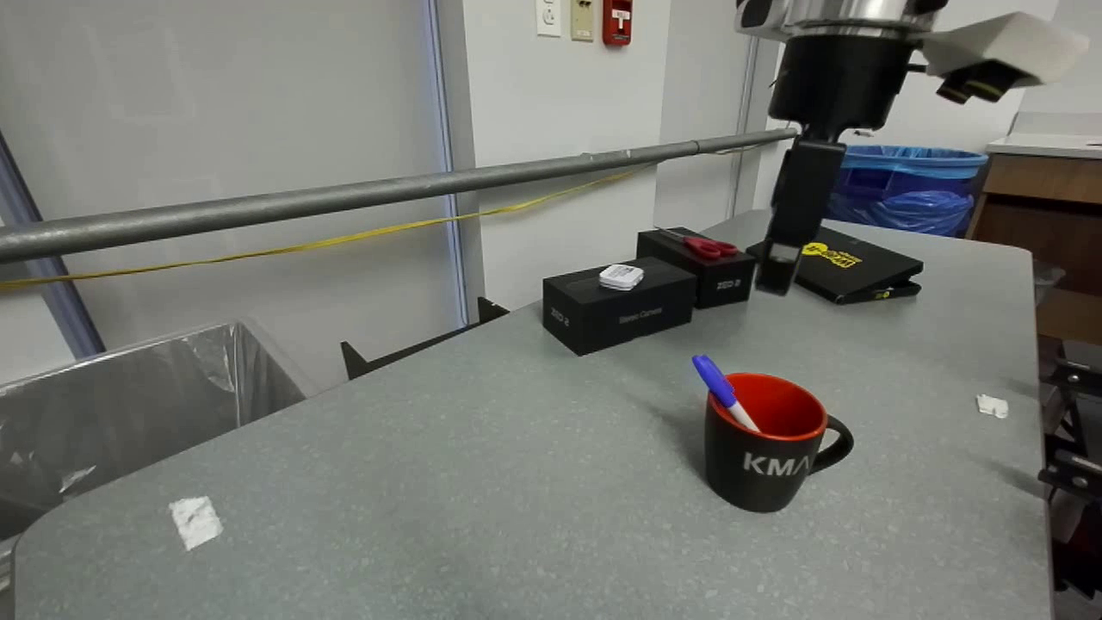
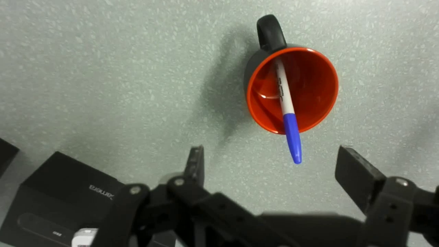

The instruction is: Take the marker from the cup and put it on the table

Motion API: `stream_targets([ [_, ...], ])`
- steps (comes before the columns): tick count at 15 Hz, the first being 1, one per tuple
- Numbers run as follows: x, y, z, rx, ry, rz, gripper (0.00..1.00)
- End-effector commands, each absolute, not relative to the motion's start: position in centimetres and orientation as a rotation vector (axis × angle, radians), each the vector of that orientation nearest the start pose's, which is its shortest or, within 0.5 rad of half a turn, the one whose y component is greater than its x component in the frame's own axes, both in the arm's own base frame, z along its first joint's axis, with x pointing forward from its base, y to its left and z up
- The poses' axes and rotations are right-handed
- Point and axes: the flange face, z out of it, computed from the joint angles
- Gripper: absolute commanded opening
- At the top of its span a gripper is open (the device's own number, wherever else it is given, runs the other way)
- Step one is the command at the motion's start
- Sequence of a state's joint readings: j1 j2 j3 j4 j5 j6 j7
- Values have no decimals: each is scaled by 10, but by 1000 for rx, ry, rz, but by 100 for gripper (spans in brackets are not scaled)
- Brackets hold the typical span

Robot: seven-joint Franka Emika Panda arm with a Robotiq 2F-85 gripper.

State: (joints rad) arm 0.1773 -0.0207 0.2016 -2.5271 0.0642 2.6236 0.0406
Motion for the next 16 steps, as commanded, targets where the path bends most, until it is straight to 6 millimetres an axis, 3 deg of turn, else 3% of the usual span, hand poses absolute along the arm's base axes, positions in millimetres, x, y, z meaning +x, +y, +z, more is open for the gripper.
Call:
stream_targets([
  [1, 455, 194, 268, -3033, -499, -218, 100],
  [8, 460, 216, 226, -3019, -624, -185, 100],
  [12, 455, 229, 221, -2997, -669, -166, 100],
  [13, 453, 231, 222, -2991, -679, -172, 97],
  [14, 452, 233, 223, -2986, -685, -179, 73],
  [16, 450, 234, 227, -2980, -695, -200, 71],
])
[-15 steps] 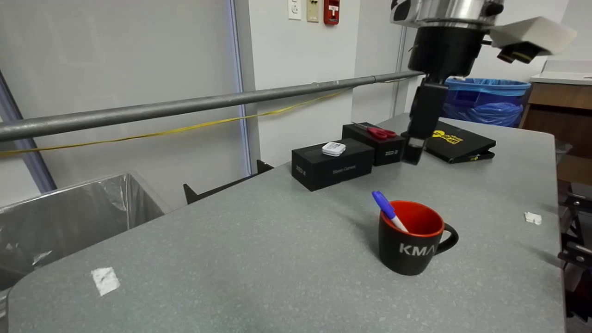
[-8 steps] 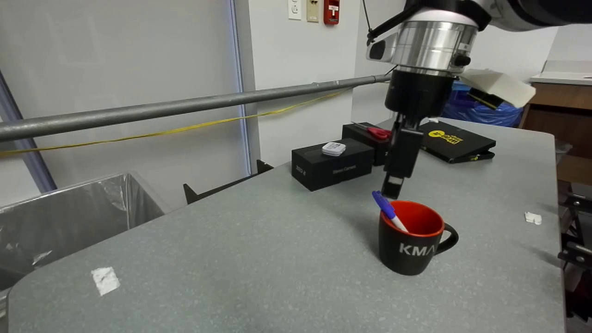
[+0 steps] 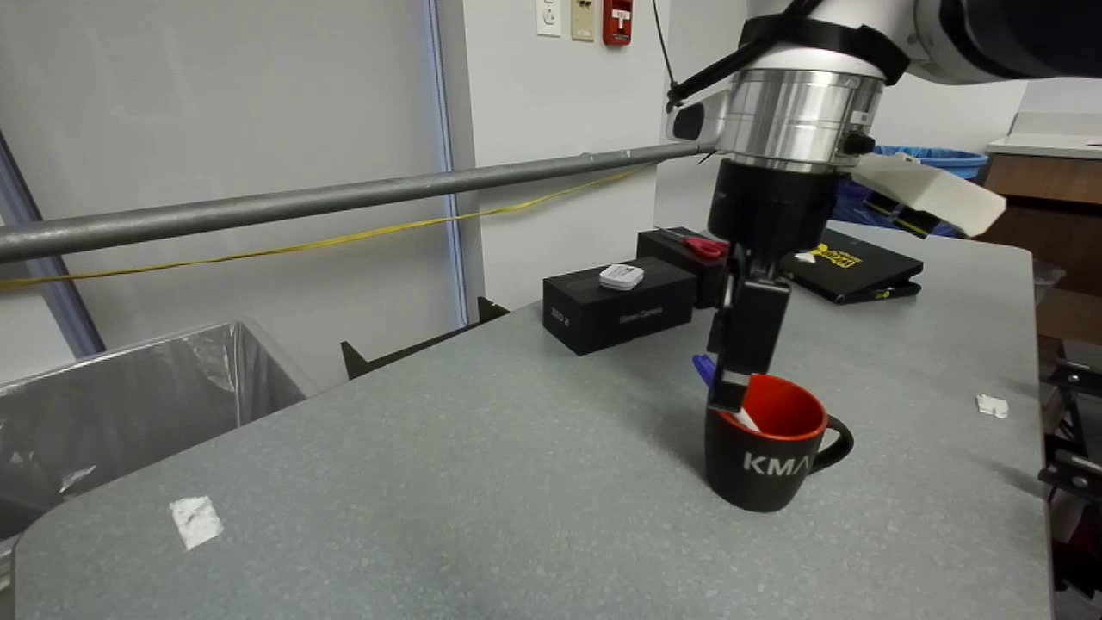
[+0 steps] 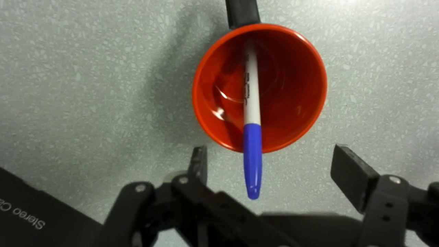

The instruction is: Take the marker from the cup and put it on the table

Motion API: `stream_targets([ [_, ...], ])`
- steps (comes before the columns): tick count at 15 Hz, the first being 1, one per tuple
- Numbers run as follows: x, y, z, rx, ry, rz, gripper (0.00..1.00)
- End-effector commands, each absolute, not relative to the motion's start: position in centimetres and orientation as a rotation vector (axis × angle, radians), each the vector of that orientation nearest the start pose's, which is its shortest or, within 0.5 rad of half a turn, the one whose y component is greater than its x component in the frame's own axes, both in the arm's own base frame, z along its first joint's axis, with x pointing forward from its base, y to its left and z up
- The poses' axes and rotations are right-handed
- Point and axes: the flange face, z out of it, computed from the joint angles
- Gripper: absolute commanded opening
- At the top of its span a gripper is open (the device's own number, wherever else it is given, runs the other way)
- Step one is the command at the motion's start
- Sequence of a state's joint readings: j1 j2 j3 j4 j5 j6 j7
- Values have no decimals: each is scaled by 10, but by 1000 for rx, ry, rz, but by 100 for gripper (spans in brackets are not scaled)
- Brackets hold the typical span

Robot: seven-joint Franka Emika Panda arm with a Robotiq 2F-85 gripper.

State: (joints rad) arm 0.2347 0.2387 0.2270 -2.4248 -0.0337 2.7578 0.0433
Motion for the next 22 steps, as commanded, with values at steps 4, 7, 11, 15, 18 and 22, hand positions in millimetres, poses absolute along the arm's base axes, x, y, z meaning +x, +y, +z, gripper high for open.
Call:
stream_targets([
  [4, 455, 232, 231, -2966, -681, -234, 38],
  [7, 458, 230, 232, -2958, -667, -245, 14],
  [11, 460, 228, 238, -2950, -653, -260, 0],
  [15, 453, 229, 260, -2934, -630, -289, 2],
  [18, 441, 226, 303, -2928, -626, -344, 2],
  [22, 434, 195, 363, -2975, -549, -441, 2],
])
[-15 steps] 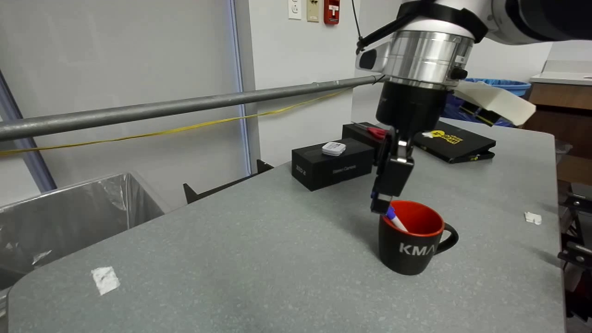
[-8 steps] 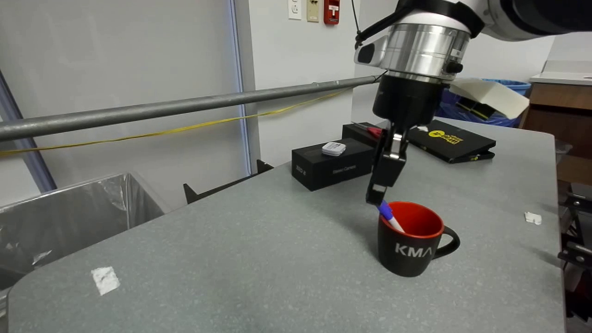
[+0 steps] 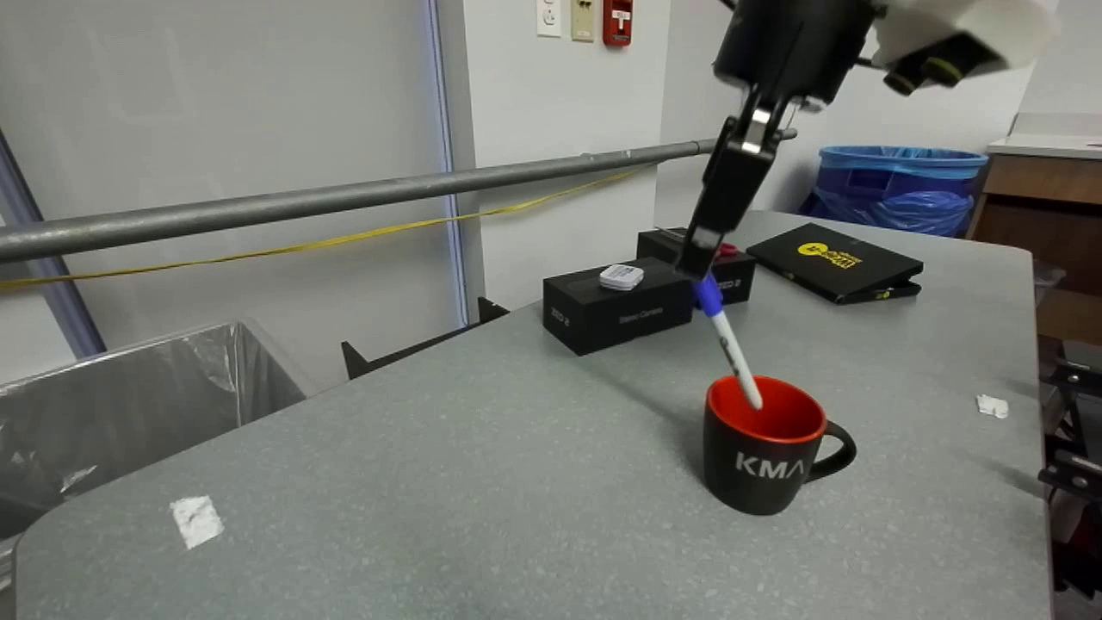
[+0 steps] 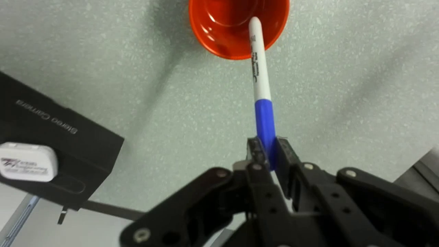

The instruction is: Take the marker from the cup and put it on the table

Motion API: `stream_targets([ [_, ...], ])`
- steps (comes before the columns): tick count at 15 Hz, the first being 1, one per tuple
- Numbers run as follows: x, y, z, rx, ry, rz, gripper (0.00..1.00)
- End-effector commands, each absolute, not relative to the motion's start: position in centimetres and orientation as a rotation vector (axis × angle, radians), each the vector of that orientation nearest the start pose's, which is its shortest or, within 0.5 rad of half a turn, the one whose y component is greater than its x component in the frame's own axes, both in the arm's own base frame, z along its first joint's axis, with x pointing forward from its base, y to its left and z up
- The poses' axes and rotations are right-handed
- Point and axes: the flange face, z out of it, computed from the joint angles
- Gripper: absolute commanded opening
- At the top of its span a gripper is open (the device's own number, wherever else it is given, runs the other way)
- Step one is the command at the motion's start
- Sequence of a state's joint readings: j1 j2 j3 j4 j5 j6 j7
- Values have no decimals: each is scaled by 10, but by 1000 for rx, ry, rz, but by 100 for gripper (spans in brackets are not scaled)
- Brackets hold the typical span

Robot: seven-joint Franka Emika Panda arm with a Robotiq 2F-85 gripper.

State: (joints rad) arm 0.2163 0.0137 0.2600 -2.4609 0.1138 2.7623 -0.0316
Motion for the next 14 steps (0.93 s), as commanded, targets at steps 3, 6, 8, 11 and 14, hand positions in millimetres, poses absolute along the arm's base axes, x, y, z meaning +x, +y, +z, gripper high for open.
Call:
stream_targets([
  [3, 444, 147, 373, -3087, -440, -368, 2],
  [6, 463, 91, 334, -3196, -281, -200, 2],
  [8, 472, 69, 299, -3223, -221, -113, 2],
  [11, 477, 63, 242, -3224, -174, 28, 2],
  [14, 483, 74, 209, -3216, -171, 79, 2],
])
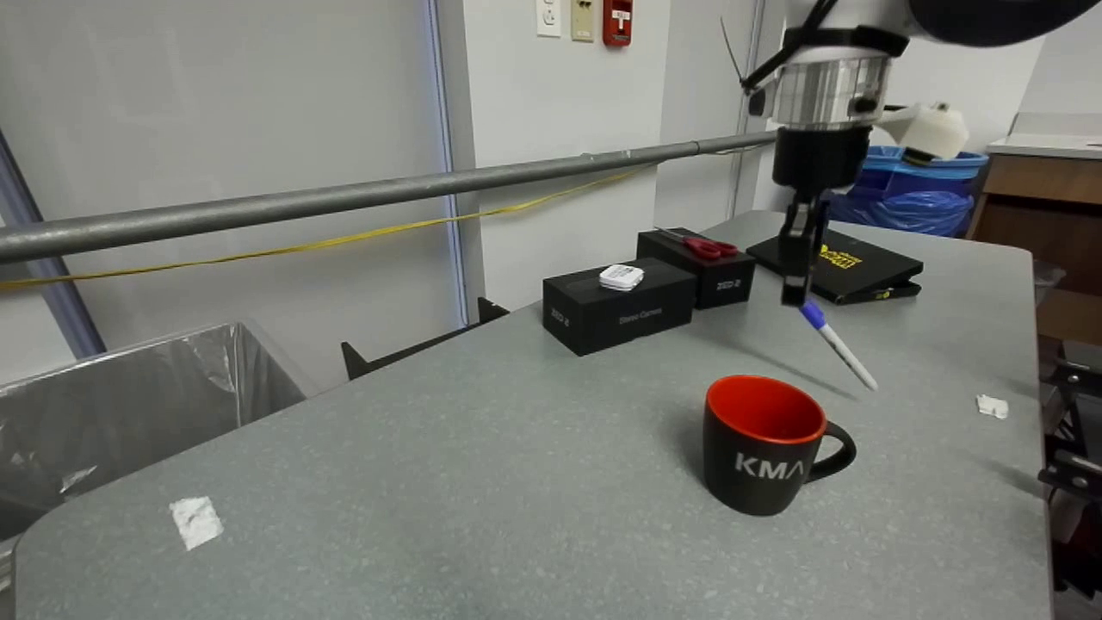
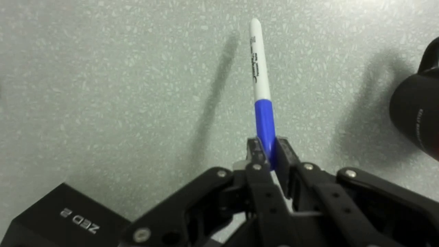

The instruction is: Take the marker from the cup and put it on the table

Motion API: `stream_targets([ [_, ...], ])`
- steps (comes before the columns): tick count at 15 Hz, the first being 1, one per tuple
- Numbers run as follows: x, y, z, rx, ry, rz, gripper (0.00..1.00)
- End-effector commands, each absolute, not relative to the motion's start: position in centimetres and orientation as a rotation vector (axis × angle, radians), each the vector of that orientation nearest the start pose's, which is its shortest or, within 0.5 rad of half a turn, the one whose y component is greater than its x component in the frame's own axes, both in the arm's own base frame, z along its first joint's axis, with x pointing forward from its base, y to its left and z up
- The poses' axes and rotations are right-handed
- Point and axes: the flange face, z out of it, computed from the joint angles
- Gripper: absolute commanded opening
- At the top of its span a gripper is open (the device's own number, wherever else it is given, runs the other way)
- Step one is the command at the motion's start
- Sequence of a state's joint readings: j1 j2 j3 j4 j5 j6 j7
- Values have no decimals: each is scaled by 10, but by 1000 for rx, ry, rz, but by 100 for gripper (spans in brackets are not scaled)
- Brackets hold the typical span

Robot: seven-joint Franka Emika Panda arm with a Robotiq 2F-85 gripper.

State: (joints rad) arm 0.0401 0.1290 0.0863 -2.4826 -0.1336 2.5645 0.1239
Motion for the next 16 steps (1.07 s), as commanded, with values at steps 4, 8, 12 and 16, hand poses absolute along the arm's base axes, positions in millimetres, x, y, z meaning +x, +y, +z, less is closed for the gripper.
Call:
stream_targets([
  [4, 497, 84, 189, -3218, -155, 89, 2],
  [8, 509, 91, 188, -3208, -151, 68, 36],
  [12, 517, 98, 198, -3199, -163, 31, 62],
  [16, 525, 101, 209, -3190, -157, -13, 95],
])
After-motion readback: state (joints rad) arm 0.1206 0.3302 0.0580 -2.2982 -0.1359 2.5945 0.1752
